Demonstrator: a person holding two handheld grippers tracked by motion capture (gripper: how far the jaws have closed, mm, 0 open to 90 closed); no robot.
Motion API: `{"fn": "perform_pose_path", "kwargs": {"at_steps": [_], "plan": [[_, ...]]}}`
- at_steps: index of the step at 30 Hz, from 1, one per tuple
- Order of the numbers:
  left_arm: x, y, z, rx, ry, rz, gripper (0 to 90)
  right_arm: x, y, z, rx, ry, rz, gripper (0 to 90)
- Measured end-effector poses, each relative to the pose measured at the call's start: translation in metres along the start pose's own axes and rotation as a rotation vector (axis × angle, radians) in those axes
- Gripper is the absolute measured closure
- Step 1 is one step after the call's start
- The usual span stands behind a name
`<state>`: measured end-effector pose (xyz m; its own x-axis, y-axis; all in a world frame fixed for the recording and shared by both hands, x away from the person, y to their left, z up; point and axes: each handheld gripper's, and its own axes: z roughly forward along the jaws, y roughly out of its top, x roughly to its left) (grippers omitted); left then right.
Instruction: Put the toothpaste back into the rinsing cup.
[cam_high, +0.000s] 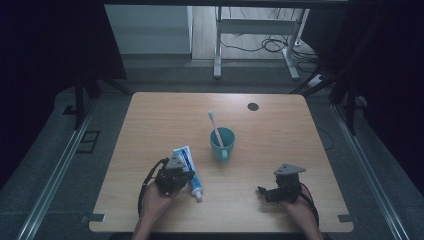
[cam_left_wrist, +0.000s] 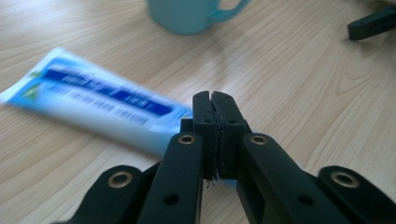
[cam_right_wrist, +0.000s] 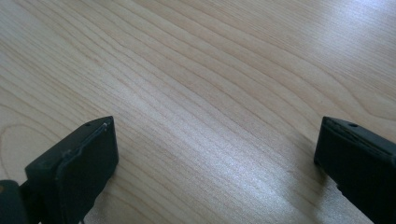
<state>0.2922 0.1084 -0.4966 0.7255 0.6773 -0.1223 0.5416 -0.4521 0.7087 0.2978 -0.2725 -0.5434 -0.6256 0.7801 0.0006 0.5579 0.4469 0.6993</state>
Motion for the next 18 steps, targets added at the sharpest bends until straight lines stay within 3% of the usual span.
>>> {"fn": "perform_pose_path", "kwargs": {"at_steps": [4, 11, 18], "plan": [[-0.007, 0.007, 0.013, 0.029, -0.002, 0.019, 85.9, 0.000, 0.000, 0.000, 0.000, 0.000, 0.000, 0.0], [-0.013, 0.008, 0.030, 0.078, -0.012, 0.018, 86.6, 0.000, 0.000, 0.000, 0.000, 0.000, 0.000, 0.0], [-0.013, 0.005, 0.030, 0.093, -0.017, 0.022, 89.3, 0.000, 0.000, 0.000, 0.000, 0.001, -0.001, 0.0]]}}
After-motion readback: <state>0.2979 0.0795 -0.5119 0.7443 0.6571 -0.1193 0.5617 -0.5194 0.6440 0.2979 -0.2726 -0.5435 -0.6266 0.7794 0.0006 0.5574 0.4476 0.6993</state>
